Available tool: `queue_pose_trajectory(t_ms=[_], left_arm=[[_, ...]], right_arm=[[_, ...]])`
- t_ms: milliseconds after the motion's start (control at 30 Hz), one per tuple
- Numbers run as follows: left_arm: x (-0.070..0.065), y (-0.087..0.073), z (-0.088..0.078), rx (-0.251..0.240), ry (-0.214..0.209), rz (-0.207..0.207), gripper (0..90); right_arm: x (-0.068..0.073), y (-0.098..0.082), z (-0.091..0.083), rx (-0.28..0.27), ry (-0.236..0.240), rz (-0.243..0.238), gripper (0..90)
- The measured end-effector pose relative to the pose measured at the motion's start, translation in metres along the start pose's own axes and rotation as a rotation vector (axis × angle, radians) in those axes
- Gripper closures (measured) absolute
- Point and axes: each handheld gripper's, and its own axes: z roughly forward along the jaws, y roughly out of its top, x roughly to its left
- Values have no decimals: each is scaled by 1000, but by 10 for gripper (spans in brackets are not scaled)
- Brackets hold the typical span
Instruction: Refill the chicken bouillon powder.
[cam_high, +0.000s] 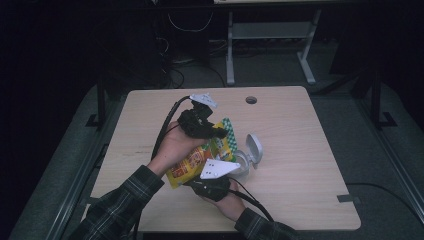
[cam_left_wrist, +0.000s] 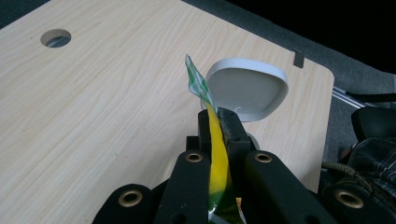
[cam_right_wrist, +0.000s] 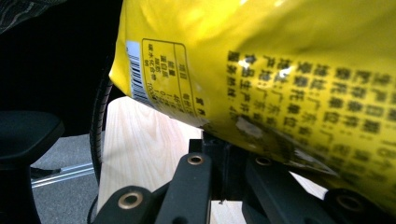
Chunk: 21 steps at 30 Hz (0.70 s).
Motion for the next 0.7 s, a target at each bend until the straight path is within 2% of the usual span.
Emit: queue_pose_trajectory(t_ms=[300,533,700], left_arm=[[2,3,9,36,9,-22,900],[2,8,12,72,17,-15,899],[2,11,15,81,19,-25,899]], right_arm=[[0,-2,0,-10,-4,1,900],[1,-1,-2,-20,-2,5,900],[0,0,-3,-26,-3,9,900]])
